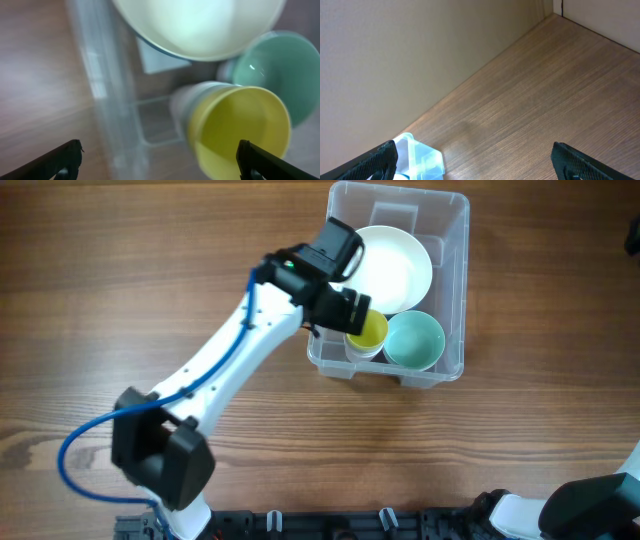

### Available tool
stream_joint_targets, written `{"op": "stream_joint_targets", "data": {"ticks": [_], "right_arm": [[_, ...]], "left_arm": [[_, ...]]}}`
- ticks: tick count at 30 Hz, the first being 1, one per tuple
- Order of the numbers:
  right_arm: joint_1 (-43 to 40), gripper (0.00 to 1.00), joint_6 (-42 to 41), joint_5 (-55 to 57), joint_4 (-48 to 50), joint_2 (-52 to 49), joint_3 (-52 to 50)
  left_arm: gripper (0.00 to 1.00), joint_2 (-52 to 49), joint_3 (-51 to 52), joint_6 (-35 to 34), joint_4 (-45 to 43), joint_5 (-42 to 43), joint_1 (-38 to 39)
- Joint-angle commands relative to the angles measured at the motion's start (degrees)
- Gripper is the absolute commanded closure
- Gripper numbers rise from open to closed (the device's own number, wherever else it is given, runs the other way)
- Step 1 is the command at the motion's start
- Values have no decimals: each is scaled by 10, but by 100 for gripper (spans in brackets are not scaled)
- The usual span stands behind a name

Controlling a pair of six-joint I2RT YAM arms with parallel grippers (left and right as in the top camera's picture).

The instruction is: Pack container

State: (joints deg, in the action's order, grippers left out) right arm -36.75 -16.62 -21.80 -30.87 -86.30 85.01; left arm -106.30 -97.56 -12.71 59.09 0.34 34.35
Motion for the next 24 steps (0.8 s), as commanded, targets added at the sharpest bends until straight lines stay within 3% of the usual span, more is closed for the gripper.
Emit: {"op": "stream_joint_targets", "data": {"ticks": [1, 4, 11, 17, 24], "right_arm": [[0, 0, -1, 4, 1, -5, 4], [0, 0, -1, 4, 1, -5, 4], [0, 1, -1, 4, 1, -5, 4], [0, 0, -1, 4, 1, -5, 4], [0, 0, -1, 4, 1, -5, 4]], "left_arm": [[0, 78, -14, -16, -2, -60, -54], [0, 113, -14, -73, 5, -60, -94], [0, 154, -14, -70, 113, -70, -106], [0, 193, -14, -71, 110, -77, -143], [0, 338, -13, -40, 35, -79, -202]]}}
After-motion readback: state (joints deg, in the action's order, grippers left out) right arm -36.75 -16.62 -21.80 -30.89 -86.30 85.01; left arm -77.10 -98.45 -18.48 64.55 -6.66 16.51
